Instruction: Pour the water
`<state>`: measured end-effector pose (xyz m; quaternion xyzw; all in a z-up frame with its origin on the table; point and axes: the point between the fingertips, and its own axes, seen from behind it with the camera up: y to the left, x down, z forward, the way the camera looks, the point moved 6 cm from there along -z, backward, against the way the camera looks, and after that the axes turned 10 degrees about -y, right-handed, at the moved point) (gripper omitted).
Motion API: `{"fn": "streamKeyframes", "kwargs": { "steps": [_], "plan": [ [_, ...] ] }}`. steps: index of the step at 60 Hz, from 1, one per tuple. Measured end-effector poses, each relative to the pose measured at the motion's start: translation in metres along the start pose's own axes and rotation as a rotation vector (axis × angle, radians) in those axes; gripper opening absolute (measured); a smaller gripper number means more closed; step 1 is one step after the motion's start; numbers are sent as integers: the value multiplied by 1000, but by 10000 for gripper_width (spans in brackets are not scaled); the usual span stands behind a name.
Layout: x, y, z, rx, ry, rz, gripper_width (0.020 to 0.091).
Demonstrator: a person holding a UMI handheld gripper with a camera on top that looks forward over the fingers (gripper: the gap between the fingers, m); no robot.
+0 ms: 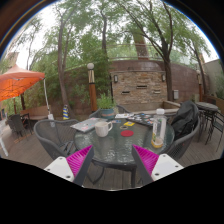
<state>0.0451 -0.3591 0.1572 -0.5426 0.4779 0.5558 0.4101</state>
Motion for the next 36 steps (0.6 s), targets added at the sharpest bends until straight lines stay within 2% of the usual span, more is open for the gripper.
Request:
{"fn": "streamKeyframes", "kwargs": {
  "steps": [12,19,30,36],
  "plan": [
    [2,-33,-6,60,-28,-81,828],
    [1,-64,1,137,-81,-100,826],
    [19,-126,48,193,-104,-126,827],
    [15,-167,82,241,-135,-137,828]
  ]
}}
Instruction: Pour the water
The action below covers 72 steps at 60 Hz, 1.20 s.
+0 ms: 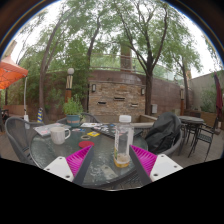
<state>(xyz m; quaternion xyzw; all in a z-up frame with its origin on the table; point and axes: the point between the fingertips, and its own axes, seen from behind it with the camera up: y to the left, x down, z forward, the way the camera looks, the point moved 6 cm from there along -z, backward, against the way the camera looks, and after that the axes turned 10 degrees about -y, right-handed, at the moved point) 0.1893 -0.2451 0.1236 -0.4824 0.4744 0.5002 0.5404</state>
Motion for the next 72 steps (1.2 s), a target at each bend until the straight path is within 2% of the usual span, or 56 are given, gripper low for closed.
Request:
{"fn": "streamKeyframes", "kwargs": {
  "steps": [16,29,31,32,34,35,48,55,57,59,63,72],
  "plan": [
    [28,-37,85,10,-5,-16,824],
    [32,-48,134,17,-21,15,823],
    [33,-47,137,8,-20,27,785],
    [34,-47,138,9,-15,31,734],
    [40,-48,140,19,8,33,571],
    [50,-47,148,26,18,43,537],
    [47,-41,148,110,-1,17,519],
    [46,-36,149,111,43,-16,441],
    [43,-35,151,114,62,-50,441],
    [36,-34,153,121,67,-104,415],
    [16,-25,160,126,65,-257,415],
    [-46,16,191,41,28,-667,415]
  ]
}}
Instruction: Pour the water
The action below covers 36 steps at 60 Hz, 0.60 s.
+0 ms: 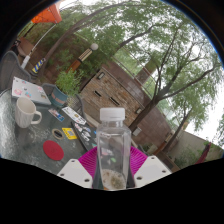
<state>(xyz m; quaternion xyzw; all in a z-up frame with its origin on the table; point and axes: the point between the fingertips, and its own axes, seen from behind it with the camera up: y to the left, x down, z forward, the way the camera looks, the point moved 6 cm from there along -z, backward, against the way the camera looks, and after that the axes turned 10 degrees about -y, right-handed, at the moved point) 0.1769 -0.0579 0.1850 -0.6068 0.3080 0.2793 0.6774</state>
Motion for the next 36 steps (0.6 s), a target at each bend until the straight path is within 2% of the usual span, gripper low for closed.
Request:
{"fn": "streamKeyframes", "kwargs": {
  "steps": [10,25,36],
  "plan": [
    [-58,38,35,-60,-47,-553,413],
    [-83,113,62,-176,-133,-1082,413],
    [-116,142,52,-137,-236,-1478,413]
  ]
}}
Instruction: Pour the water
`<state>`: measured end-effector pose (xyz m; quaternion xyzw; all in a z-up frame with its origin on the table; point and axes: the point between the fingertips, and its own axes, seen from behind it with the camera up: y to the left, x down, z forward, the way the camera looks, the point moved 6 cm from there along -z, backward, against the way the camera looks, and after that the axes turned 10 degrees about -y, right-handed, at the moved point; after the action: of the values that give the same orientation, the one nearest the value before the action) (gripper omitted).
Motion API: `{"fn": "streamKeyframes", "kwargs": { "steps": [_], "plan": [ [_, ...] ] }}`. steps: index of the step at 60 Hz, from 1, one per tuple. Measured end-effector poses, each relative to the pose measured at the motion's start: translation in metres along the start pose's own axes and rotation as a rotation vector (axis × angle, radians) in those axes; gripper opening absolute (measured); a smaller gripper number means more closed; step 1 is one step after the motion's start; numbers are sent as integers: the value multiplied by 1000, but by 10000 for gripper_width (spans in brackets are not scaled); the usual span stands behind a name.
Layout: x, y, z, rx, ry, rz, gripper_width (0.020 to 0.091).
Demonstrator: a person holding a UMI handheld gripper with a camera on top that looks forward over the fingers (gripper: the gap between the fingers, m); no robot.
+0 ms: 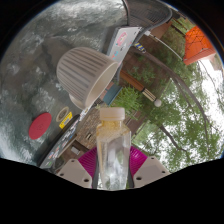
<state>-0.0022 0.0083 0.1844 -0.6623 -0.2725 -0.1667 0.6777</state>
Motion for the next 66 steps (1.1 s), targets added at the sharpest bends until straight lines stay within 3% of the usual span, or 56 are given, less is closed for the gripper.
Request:
{"fn": "streamKeyframes", "kwargs": {
  "steps": [1,8,15,24,33,48,59,60,64,66],
  "plan": [
    [-11,2,22,-1,0,-17,414],
    [-15,2,-6,-27,-33,-140,413],
    [-25,0,11,-4,-44,-207,413],
    [-13,-6,20,-30,-55,-135,413],
    [-14,-15,16,22,-69,-18,414],
    [9,-24,4,227,-10,856,412],
    [19,8,23,201,-7,1531,413],
    [15,28,6,251,1,1619,413],
    [21,44,30,129,11,1895,414],
    [14,61,25,138,21,2014,416]
  ]
}}
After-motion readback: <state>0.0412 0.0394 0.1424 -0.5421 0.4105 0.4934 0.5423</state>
